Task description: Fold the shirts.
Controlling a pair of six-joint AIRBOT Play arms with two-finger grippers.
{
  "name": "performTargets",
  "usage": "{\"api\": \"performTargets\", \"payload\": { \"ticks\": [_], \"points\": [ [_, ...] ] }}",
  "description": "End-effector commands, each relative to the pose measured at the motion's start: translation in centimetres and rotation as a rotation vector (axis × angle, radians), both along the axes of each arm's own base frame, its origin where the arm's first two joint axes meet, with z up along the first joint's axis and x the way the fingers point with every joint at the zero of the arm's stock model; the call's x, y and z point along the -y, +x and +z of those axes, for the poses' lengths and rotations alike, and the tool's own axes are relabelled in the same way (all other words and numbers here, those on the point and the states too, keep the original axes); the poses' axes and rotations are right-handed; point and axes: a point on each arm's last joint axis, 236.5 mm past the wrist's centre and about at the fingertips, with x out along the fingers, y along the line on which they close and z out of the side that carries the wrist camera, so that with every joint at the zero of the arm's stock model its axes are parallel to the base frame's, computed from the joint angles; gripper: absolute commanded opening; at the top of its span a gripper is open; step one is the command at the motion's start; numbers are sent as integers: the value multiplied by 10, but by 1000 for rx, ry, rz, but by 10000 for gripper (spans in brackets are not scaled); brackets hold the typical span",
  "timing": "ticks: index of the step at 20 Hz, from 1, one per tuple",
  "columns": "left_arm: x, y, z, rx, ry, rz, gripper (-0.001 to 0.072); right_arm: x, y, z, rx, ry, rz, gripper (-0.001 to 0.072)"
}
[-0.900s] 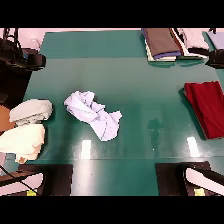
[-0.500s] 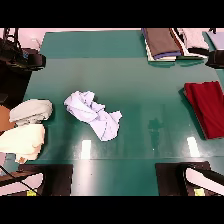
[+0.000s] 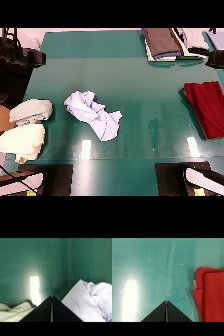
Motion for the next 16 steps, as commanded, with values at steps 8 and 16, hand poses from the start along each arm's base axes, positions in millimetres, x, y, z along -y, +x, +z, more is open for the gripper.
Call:
{"api": "performTargets", "payload": {
  "ticks": [8, 16],
  "points": [
    [72, -13, 3, -36, -247, -145, 25, -52, 27, 35, 171, 219, 78, 18],
    [121, -70, -141, -340, -197, -240, 650, -100, 25, 52, 196, 358, 174, 18]
  ]
}}
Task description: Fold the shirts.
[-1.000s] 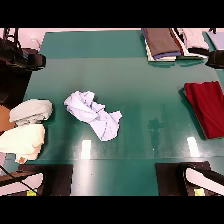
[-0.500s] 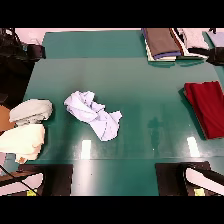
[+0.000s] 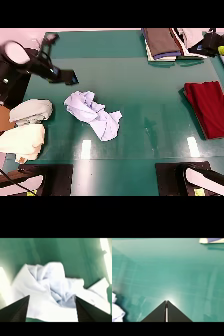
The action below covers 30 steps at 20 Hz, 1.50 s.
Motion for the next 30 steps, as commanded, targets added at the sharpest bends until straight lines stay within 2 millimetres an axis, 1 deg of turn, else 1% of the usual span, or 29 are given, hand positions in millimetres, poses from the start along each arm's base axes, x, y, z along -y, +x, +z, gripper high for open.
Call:
{"api": "performTargets", "payload": {
  "ticks": [1, 3, 5, 6, 7, 8, 9, 10, 11, 12, 13, 14, 15, 16, 17, 18, 19, 20, 21, 22, 23, 24, 25, 26, 27, 29, 30],
  "points": [
    [3, -26, -71, -134, 14, 35, 650, -22, -2, 5, 10, 36, 51, 18],
    [6, -31, -93, -160, -21, 78, 650, -29, -2, 4, 15, 21, 65, 18],
    [8, -33, -100, -170, -38, 89, 649, -37, -3, 5, 16, 21, 83, 18],
    [8, -32, -99, -166, -41, 92, 631, -39, -3, 5, 17, 22, 86, 18],
    [9, -31, -98, -162, -43, 93, 428, -41, -4, 5, 18, 21, 91, 18],
    [9, -29, -95, -152, -45, 94, 129, -41, -4, 5, 18, 22, 91, 18],
    [9, -25, -88, -134, -48, 90, 27, -41, -4, 5, 18, 24, 93, 18],
    [10, -19, -73, -106, -53, 85, 22, -41, -4, 6, 18, 24, 93, 18],
    [10, -9, -44, -40, -56, 76, 22, -42, -5, 7, 21, 25, 93, 18],
    [12, 2, -4, 55, -78, 73, 21, -42, -6, 10, 30, 24, 93, 18],
    [12, 11, 53, 195, -104, 73, 21, -42, -8, 17, 47, 22, 92, 18],
    [10, 14, 115, 340, -134, 74, 21, -41, -9, 28, 80, 21, 85, 18],
    [6, 8, 184, 501, -162, 73, 21, -40, -9, 42, 122, 20, 78, 18],
    [3, -6, 243, 637, -184, 58, 20, -39, -8, 59, 173, 18, 69, 18],
    [-1, -25, 299, 761, -211, 51, 20, -39, -8, 76, 220, 16, 62, 18],
    [-2, -45, 340, 847, -249, 41, 21, -38, -9, 95, 269, 14, 58, 18],
    [4, -66, 375, 920, -295, 0, 21, -38, -10, 110, 308, 11, 56, 18],
    [15, -84, 398, 974, -346, -63, 20, -38, -11, 126, 348, 8, 54, 18],
    [28, -98, 411, 997, -405, -121, 20, -38, -13, 139, 380, 4, 53, 18],
    [40, -107, 415, 997, -453, -174, 20, -36, -14, 152, 412, -1, 50, 18],
    [51, -108, 411, 969, -491, -215, 21, -34, -14, 161, 435, -5, 46, 18],
    [64, -104, 403, 932, -509, -248, 20, -34, -14, 169, 454, -7, 45, 18],
    [83, -100, 387, 875, -518, -293, 21, -34, -14, 174, 466, -9, 46, 18],
    [107, -97, 369, 811, -525, -351, 21, -34, -13, 176, 471, -9, 46, 18],
    [139, -96, 344, 746, -520, -434, 22, -34, -12, 176, 471, -8, 46, 18],
    [201, -98, 289, 617, -500, -589, 25, -34, -9, 168, 453, -6, 45, 18],
    [227, -99, 262, 559, -486, -649, 188, -33, -7, 163, 438, -5, 45, 18]
  ]
}}
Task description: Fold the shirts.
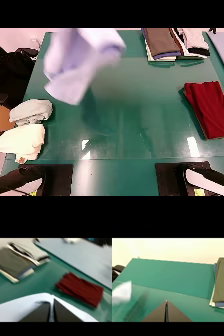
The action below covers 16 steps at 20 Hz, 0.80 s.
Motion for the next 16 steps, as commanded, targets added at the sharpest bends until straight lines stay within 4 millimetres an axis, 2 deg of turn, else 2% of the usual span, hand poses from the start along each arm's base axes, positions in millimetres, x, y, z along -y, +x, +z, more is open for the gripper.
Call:
{"api": "performTargets", "payload": {
  "ticks": [1, 2, 3, 4, 5, 6, 8, 10, 13, 16],
  "points": [
    [91, -14, -83, -115, 126, -231, 492, 1, 4, -8, -19, 3, -1, 18],
    [103, -6, -105, -160, 147, -240, 544, 1, 6, -13, -32, 4, -1, 18],
    [104, 8, -122, -193, 163, -220, 547, 1, 8, -18, -45, 5, -1, 18],
    [92, 31, -133, -222, 177, -158, 547, 1, 9, -22, -56, 6, 0, 18],
    [71, 56, -141, -248, 189, -80, 548, 1, 9, -26, -65, 6, 1, 18],
    [39, 87, -150, -265, 212, 26, 548, 1, 10, -28, -70, 7, 1, 18],
    [-30, 135, -172, -345, 246, 216, 548, 1, 11, -31, -78, 6, 1, 18],
    [-91, 163, -206, -454, 253, 342, 548, 0, 9, -34, -89, 3, 6, 18],
    [-159, 178, -282, -639, 257, 481, 548, 0, 8, -35, -96, 0, 10, 18],
    [-195, 166, -364, -816, 261, 565, 548, -1, 7, -38, -106, -3, 15, 18]
  ]
}}
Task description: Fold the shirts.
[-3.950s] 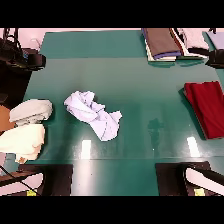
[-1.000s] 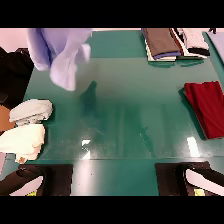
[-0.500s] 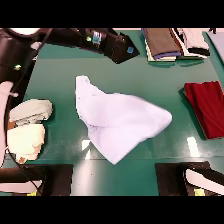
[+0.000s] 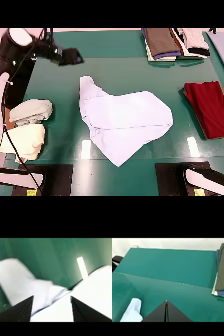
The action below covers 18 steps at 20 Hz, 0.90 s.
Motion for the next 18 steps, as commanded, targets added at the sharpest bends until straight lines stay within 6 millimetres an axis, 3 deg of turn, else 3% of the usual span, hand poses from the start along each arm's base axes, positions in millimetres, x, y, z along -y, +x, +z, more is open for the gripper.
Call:
{"api": "performTargets", "payload": {
  "ticks": [1, 4, 7, 12, 16, 17, 18],
  "points": [
    [-51, -13, -89, -180, 6, 147, 548, -1, -1, -3, -12, -3, 6, 18],
    [-49, -31, -136, -255, -12, 182, 548, -1, -1, -3, -13, -3, 6, 18],
    [-34, -45, -160, -314, -23, 155, 548, -6, -2, -3, -12, -3, 18, 18],
    [0, -59, -172, -339, 1, 62, 547, -9, -3, -3, -12, -3, 25, 18],
    [5, -65, -173, -355, 3, 42, 546, -10, -4, -5, -19, -5, 28, 18],
    [5, -65, -173, -354, 3, 42, 487, -10, -4, -5, -21, -6, 29, 18],
    [5, -64, -173, -352, 4, 43, 298, -10, -4, -6, -25, -7, 31, 18]
  ]
}}
